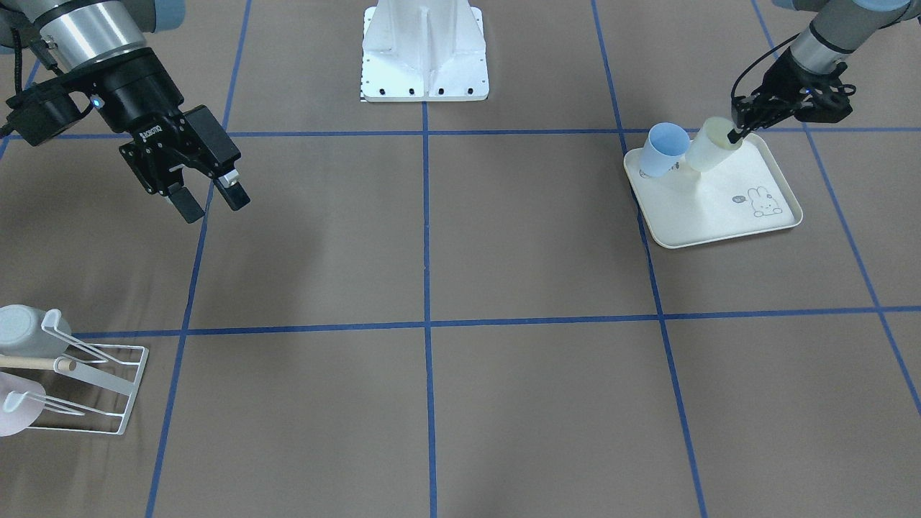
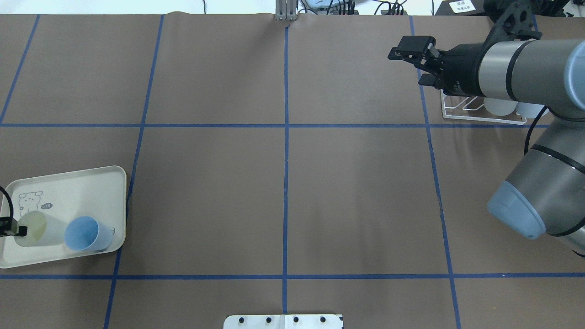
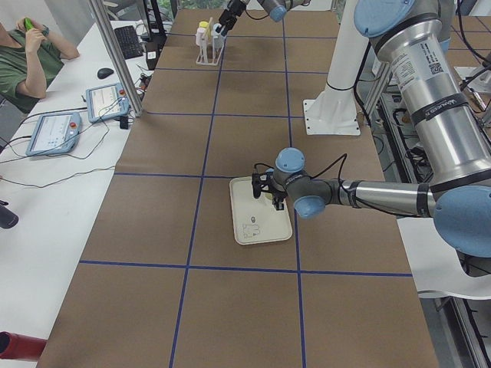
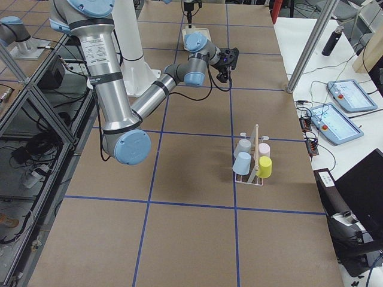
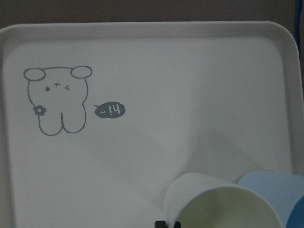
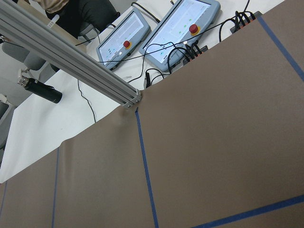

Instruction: Transfer IKEA cup to right arm and place on rack

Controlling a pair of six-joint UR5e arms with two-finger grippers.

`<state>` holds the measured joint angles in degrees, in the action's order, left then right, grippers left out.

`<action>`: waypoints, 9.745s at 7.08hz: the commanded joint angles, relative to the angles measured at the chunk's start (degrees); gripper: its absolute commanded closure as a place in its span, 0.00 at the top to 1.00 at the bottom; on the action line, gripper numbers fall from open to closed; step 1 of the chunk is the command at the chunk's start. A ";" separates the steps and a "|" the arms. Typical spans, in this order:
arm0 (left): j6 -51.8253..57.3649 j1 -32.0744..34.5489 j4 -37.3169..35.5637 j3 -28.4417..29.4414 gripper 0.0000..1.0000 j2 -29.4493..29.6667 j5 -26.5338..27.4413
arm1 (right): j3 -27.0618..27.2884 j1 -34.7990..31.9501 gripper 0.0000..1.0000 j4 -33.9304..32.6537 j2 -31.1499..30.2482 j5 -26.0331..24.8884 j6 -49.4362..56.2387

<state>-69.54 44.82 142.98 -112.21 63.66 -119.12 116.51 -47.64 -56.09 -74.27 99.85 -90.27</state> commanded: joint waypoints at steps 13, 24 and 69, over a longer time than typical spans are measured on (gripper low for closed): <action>-57.51 0.75 7.02 12.72 0.00 51.36 16.75 | -10.68 2.54 1.00 26.38 4.47 1.76 -23.60; -65.81 -20.91 37.98 27.57 0.00 64.21 51.79 | -13.41 7.91 1.00 35.43 6.77 -5.80 -25.74; -31.00 -6.23 -14.49 14.04 1.00 60.18 31.05 | -32.31 -4.05 0.00 1.07 3.96 -36.92 30.33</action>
<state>-100.52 38.68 128.48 -98.17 123.94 -88.07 84.18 -52.30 -55.04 -69.95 63.06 -59.81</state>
